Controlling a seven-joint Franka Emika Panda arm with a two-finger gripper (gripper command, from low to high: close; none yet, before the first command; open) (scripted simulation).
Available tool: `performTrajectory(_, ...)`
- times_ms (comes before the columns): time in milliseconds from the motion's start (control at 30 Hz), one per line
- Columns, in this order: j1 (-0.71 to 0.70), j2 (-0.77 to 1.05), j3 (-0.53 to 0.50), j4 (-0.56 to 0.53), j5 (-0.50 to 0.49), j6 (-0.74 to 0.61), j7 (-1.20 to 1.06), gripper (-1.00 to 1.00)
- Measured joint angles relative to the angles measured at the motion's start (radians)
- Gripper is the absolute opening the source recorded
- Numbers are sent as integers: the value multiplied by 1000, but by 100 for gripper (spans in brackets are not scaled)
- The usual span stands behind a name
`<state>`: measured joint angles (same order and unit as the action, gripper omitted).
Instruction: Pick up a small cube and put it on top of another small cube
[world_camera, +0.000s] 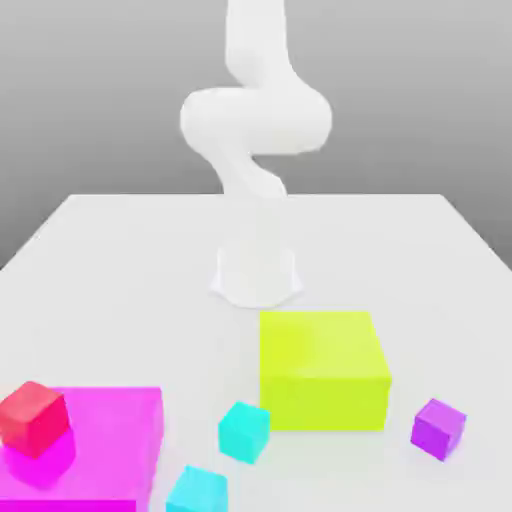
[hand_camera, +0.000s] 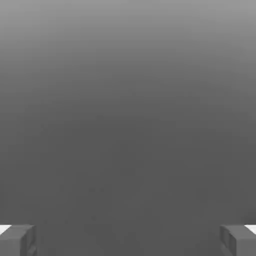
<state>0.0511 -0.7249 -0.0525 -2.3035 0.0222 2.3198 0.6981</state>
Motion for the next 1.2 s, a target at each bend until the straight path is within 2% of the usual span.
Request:
performTrajectory(433,224,393,-250,-18,166,104,-569,0)
performTrajectory(600,266,546,-303,-24,249,140,-799,0)
performTrajectory(800,272,725,-320,-33,325,187,-1058,0)
performTrajectory(1000,246,886,-309,-45,336,248,-1272,0)
performTrajectory(1200,222,1020,-312,-64,261,325,-1427,0)
